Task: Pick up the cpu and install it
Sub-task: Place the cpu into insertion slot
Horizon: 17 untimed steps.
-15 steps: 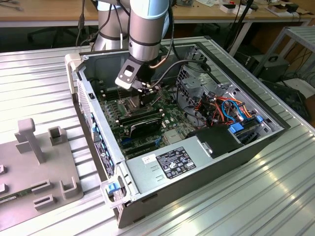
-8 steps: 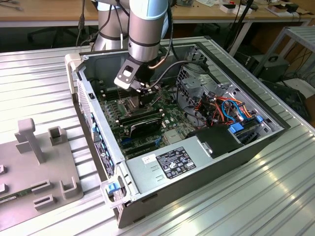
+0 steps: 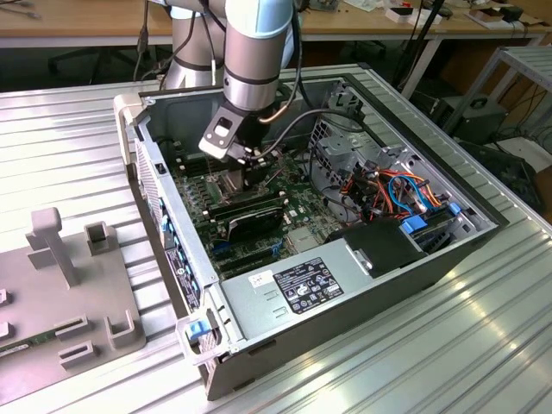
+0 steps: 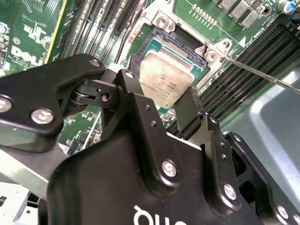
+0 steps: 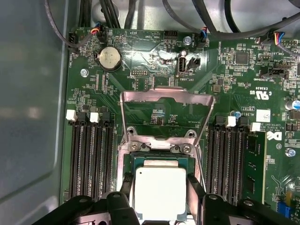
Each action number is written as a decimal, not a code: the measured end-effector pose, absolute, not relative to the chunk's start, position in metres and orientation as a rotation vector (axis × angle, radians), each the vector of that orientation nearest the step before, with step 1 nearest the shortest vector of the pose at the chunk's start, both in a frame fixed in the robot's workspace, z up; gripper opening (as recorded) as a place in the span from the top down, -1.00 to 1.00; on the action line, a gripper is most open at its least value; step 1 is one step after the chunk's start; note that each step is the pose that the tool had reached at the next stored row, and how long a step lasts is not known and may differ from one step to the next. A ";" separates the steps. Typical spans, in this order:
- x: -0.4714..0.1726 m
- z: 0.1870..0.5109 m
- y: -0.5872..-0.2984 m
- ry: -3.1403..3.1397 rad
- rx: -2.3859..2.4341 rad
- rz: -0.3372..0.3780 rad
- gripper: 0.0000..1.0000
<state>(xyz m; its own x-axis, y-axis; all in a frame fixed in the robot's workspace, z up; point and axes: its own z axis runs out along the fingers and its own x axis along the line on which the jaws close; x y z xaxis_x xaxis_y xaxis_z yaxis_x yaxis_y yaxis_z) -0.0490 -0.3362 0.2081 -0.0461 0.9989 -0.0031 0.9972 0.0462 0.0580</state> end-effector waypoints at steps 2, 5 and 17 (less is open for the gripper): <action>-0.049 0.207 -0.336 2.240 2.141 0.061 -0.09; -0.050 0.205 -0.336 2.239 2.142 0.062 -0.09; -0.050 0.202 -0.336 2.209 2.172 0.061 -0.09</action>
